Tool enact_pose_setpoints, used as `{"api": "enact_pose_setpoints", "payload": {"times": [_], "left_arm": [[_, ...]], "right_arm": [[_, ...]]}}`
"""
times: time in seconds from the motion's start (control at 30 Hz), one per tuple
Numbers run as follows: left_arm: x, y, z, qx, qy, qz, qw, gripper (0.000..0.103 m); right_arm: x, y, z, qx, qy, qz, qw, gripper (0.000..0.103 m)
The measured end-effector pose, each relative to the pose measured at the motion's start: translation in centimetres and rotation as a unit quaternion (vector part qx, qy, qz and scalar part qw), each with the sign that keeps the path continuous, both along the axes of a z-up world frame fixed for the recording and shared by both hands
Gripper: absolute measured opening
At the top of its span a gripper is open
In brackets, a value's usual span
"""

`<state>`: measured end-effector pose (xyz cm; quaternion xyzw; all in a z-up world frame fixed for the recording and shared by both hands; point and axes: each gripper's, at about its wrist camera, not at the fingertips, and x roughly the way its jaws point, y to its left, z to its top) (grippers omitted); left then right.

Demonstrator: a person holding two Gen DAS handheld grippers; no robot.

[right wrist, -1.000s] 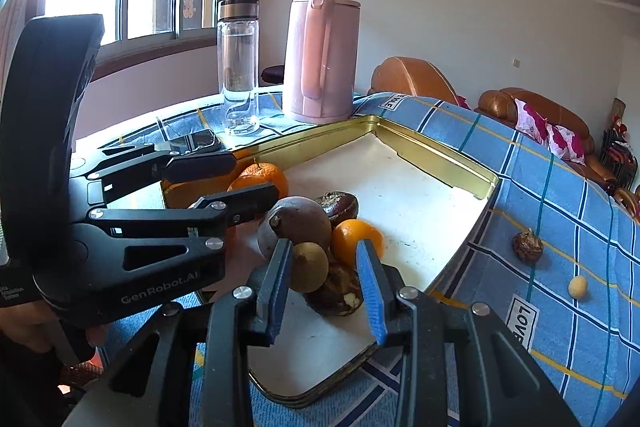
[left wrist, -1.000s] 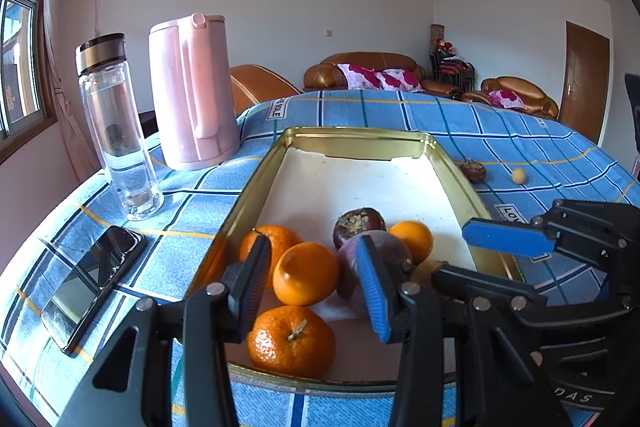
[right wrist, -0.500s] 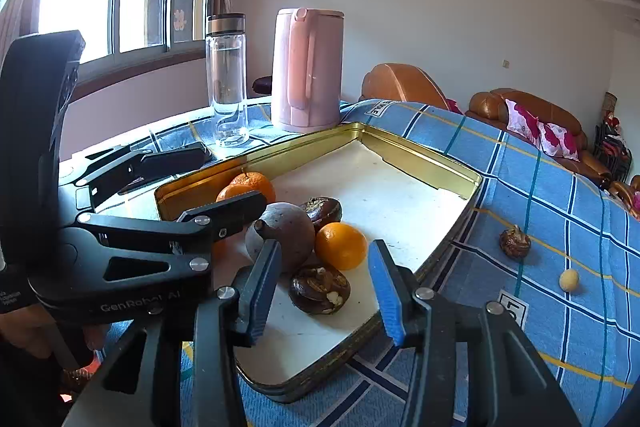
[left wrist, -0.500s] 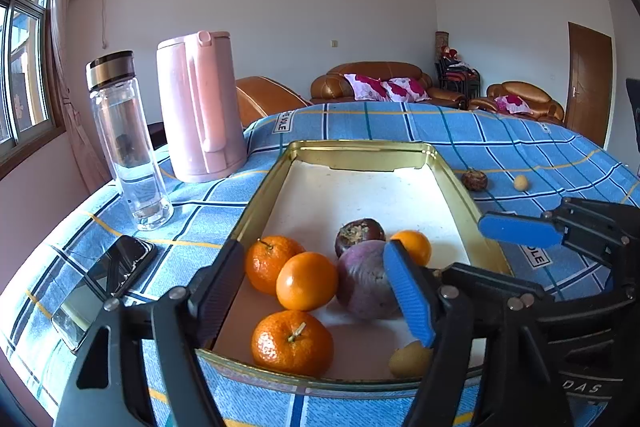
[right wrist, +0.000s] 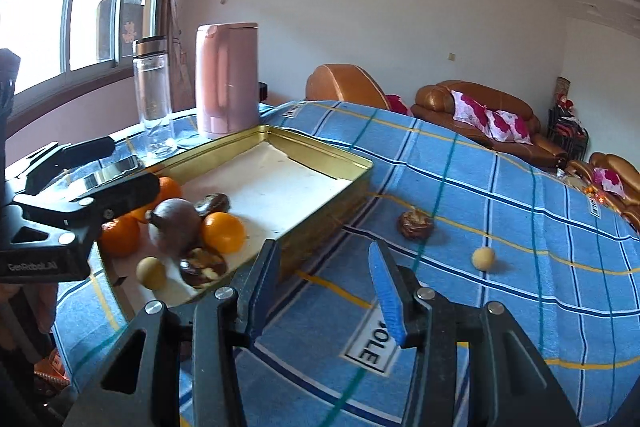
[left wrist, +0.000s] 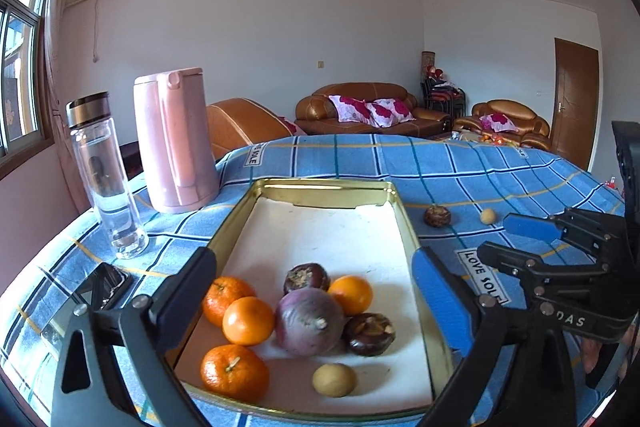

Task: Organize fruits
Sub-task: 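Move the right tool to a mangosteen on the tablecloth, then grasp the mangosteen with the right tool while the left tool approaches a small tan fruit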

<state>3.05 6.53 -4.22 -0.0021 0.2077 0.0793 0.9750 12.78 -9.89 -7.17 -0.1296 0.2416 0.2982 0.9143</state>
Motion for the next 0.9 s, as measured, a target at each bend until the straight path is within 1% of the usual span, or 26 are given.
{"api": "enact_pose_setpoints", "payload": {"times": [0.1,0.17,0.23,0.37,0.47,0.57,0.63,0.7,0.8,0.83,0.9], "left_arm": [[1.3,-1.6,1.1,-0.002,-0.008,-0.014,0.9999,0.103],[2.5,-2.4,1.8,-0.010,-0.006,-0.024,0.9997,0.103],[3.9,-3.2,2.3,-0.010,-0.005,-0.030,0.9995,0.103],[6.7,-3.7,2.6,-0.015,0.012,-0.023,0.9996,0.103],[8.8,-3.6,2.7,-0.009,0.025,-0.011,0.9996,0.103],[10.6,-2.8,2.4,-0.024,0.046,-0.002,0.9986,0.103],[11.2,-2.2,2.2,-0.032,0.050,0.006,0.9982,0.103],[11.7,-1.8,2.2,-0.033,0.052,0.011,0.9981,0.103],[12.1,-1.5,2.2,-0.039,0.054,0.012,0.9977,0.103],[12.2,-1.6,2.2,-0.037,0.055,0.013,0.9977,0.103],[12.2,-1.8,2.4,-0.033,0.056,0.010,0.9978,0.103]], "right_arm": [[1.7,-1.4,0.2,-0.009,0.005,-0.027,1.000,0.048],[3.2,-1.9,0.4,-0.018,0.012,-0.040,0.999,0.048],[4.7,-2.0,0.5,-0.016,0.024,-0.045,0.999,0.048],[8.4,-1.0,0.1,-0.028,0.049,-0.057,0.997,0.048],[11.0,-0.1,-0.8,-0.032,0.072,-0.061,0.995,0.048],[13.4,0.6,-2.2,-0.031,0.101,-0.069,0.992,0.048],[14.6,1.1,-2.8,-0.037,0.112,-0.077,0.990,0.048],[15.7,1.5,-3.5,-0.041,0.131,-0.077,0.988,0.048],[16.8,2.1,-4.2,-0.044,0.146,-0.073,0.986,0.048],[17.0,2.4,-4.6,-0.047,0.157,-0.069,0.984,0.046],[16.7,2.3,-4.5,-0.048,0.154,-0.069,0.984,0.044]]}}
